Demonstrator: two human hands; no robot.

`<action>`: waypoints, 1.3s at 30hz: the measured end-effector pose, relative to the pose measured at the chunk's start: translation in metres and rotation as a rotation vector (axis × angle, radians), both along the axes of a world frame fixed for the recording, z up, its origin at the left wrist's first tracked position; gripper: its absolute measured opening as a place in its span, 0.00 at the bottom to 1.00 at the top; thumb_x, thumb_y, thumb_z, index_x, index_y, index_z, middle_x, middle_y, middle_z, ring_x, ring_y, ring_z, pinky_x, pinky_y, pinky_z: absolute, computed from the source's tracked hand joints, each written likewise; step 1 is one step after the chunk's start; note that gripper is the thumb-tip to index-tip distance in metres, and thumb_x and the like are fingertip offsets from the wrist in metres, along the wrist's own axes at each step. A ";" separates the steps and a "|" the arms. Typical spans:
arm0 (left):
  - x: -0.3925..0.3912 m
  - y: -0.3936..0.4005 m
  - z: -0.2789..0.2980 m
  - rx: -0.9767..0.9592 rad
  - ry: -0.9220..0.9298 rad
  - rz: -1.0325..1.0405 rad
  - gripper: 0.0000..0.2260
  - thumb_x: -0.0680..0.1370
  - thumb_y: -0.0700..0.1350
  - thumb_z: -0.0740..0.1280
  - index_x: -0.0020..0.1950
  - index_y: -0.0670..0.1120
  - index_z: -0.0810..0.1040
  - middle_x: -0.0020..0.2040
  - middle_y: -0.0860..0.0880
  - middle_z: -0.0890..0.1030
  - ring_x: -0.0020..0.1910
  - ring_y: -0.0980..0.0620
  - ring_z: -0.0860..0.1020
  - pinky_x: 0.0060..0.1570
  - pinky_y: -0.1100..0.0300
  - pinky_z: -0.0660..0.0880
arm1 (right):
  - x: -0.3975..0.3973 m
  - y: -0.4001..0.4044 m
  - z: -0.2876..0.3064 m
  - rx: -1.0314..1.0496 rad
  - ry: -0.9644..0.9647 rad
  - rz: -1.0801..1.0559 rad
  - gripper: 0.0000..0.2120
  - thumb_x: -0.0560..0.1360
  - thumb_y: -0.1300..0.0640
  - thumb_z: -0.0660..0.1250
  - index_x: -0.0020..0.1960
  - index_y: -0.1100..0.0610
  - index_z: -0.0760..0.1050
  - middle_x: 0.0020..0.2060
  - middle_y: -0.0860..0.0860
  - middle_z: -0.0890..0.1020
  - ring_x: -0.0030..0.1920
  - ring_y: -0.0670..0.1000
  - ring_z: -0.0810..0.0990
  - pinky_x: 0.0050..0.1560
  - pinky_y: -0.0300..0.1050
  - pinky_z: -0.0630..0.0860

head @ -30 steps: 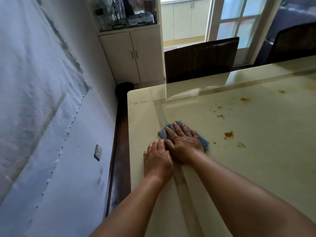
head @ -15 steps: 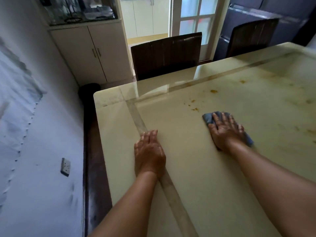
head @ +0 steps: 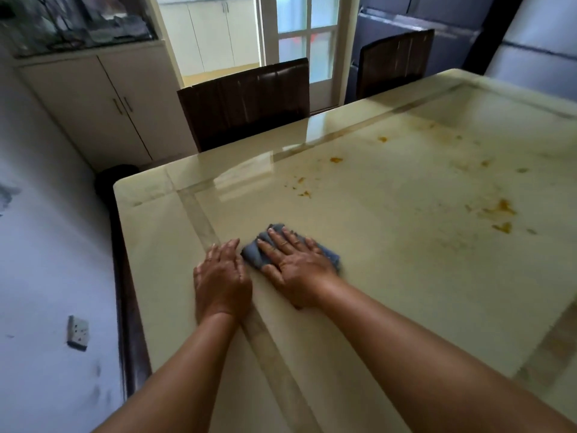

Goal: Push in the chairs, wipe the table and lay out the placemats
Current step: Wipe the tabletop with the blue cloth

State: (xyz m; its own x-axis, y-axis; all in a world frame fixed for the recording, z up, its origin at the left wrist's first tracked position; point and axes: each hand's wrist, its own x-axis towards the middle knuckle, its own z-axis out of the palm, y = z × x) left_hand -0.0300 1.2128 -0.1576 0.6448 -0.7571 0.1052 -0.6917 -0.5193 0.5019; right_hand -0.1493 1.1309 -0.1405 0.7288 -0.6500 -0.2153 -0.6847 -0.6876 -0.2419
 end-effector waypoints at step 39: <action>0.046 -0.141 0.000 -0.049 0.061 0.166 0.20 0.78 0.41 0.53 0.70 0.47 0.61 0.67 0.45 0.67 0.66 0.45 0.63 0.69 0.52 0.60 | 0.129 -0.206 -0.007 -0.088 -0.047 -0.165 0.26 0.82 0.46 0.41 0.78 0.50 0.39 0.77 0.49 0.39 0.76 0.52 0.36 0.75 0.53 0.39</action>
State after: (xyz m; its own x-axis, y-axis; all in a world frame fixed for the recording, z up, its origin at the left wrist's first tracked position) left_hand 0.0164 1.0716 -0.1576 0.7667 -0.6347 0.0961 -0.5660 -0.5978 0.5677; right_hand -0.0207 0.9250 -0.1472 0.6183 -0.7766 -0.1209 -0.7795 -0.5864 -0.2201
